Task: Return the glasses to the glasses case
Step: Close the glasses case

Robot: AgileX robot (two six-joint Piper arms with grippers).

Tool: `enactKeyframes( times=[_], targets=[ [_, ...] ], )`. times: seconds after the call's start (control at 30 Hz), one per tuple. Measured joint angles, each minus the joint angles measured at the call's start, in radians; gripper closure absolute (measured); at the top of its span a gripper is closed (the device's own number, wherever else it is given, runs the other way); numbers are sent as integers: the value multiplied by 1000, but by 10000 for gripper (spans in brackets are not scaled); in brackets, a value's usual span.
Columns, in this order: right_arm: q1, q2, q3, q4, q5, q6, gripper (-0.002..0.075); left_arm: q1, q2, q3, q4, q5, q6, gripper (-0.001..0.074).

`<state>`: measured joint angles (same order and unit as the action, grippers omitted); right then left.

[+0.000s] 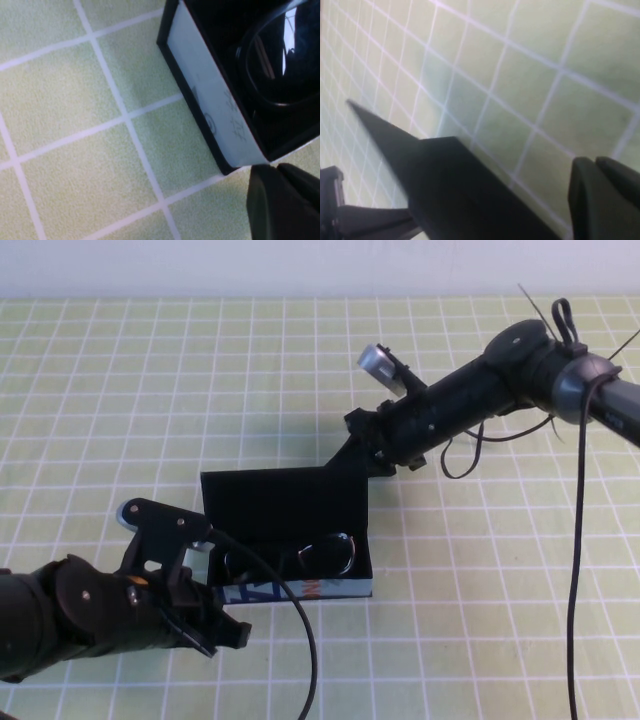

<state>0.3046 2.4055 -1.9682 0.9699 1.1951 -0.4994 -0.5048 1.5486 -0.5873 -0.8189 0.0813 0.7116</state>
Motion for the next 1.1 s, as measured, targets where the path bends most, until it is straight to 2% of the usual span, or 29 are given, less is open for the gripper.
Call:
enactKeyframes(
  times=[0.43, 0.73, 0.93, 1.1],
  targets=[
    [96, -71, 3, -50, 3, 0, 743, 0, 0, 0, 0, -12, 0, 738],
    [140, -175, 79, -107, 7, 2, 743, 0, -2, 0, 0, -6, 0, 738],
    [175, -193, 128, -156, 10, 15, 743, 0, -81, 0, 0, 68, 38, 738],
    [208, -193, 132, -187, 10, 17, 743, 0, -208, 0, 48, 211, 105, 738]
  ],
)
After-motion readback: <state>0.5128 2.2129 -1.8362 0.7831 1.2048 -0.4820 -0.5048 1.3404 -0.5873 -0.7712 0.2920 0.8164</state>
